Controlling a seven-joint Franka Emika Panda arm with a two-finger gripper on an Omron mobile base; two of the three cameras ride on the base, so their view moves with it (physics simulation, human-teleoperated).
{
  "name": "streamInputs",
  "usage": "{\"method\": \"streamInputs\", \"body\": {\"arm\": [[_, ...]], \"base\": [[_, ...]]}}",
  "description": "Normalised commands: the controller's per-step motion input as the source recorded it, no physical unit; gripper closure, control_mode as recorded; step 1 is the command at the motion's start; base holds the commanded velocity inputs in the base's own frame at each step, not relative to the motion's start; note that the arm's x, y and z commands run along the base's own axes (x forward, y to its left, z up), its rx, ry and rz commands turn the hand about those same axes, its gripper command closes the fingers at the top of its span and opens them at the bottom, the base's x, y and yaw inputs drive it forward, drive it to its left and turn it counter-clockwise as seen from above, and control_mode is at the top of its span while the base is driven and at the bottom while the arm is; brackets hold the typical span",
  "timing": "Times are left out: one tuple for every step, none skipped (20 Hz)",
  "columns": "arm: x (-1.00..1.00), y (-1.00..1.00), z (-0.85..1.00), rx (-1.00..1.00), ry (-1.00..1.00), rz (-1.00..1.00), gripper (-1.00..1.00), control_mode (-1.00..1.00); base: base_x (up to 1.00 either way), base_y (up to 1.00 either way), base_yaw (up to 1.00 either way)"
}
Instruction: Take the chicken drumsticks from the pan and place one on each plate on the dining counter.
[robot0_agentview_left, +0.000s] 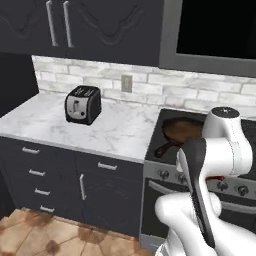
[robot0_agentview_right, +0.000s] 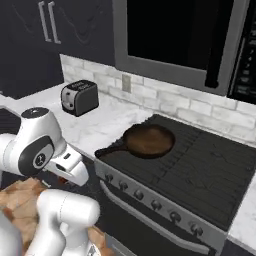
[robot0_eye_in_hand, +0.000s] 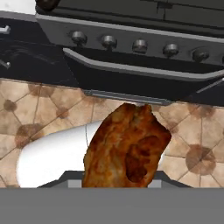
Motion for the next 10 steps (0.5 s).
{"method": "streamInputs", "body": {"arm": [[0.0,0.0,0.0,0.0,0.0,0.0,1.0,1.0],[0.0,0.0,0.0,0.0,0.0,0.0,1.0,1.0],[0.0,0.0,0.0,0.0,0.0,0.0,1.0,1.0],[0.0,0.0,0.0,0.0,0.0,0.0,1.0,1.0],[0.0,0.0,0.0,0.0,0.0,0.0,1.0,1.0],[0.0,0.0,0.0,0.0,0.0,0.0,1.0,1.0],[0.0,0.0,0.0,0.0,0.0,0.0,1.0,1.0],[0.0,0.0,0.0,0.0,0.0,0.0,1.0,1.0],[0.0,0.0,0.0,0.0,0.0,0.0,1.0,1.0],[0.0,0.0,0.0,0.0,0.0,0.0,1.0,1.0]], "base": [[-0.5,0.38,0.72],[-0.41,0.6,0.72],[-0.41,0.79,0.73],[-0.4,0.99,0.71],[-0.4,1.0,0.71],[-0.35,1.0,0.69],[-0.34,1.0,0.64],[-0.38,1.0,0.59],[-0.38,1.0,0.54],[-0.34,1.0,0.51]]}}
